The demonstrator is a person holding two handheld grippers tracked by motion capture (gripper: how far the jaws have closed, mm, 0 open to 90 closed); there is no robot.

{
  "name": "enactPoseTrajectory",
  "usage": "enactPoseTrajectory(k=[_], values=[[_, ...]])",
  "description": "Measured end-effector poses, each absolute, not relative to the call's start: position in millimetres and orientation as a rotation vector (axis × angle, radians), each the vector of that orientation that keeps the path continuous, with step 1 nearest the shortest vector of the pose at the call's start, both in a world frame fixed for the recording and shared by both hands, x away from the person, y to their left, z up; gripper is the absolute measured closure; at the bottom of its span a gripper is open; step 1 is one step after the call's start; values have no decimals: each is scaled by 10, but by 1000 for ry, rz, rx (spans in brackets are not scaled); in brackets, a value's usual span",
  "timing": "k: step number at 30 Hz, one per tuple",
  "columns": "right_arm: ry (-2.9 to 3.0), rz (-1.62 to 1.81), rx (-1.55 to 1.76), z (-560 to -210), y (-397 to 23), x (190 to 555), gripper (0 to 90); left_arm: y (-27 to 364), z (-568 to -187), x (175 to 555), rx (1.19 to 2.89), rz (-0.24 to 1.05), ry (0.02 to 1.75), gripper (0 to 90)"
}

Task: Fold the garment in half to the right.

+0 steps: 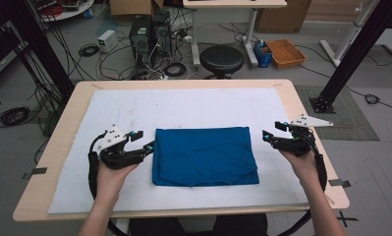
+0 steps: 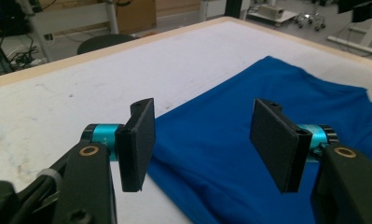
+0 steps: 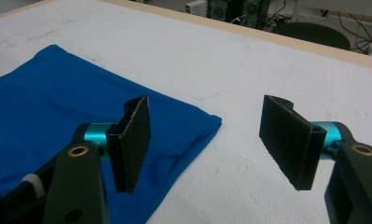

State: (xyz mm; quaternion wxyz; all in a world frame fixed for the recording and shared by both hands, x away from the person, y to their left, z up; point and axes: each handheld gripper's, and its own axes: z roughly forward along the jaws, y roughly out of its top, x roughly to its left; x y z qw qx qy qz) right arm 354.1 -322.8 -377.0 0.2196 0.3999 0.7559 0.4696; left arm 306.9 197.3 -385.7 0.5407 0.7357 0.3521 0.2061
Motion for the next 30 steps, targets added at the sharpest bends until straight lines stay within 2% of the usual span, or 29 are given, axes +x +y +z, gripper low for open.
enactPoseTrajectory(k=[7, 14, 18, 23, 30], values=[[2102, 1321, 1078, -3726, -3119, 3530, 337, 1969, -3912, 2935, 1796, 398, 927, 382], [2120, 1336, 1037, -3663, -2893, 3546, 337, 2008, -4011, 2688, 1789, 408, 1084, 394], [2147, 1332, 1010, -3675, -2786, 3553, 337, 2037, -4147, 2600, 1762, 371, 1165, 394], [2160, 1333, 1005, -3688, -2729, 3563, 337, 1976, -4293, 2599, 1738, 309, 1225, 398], [2179, 1332, 982, -3688, -2625, 3555, 338, 1769, -4386, 2681, 1755, 294, 1286, 405]])
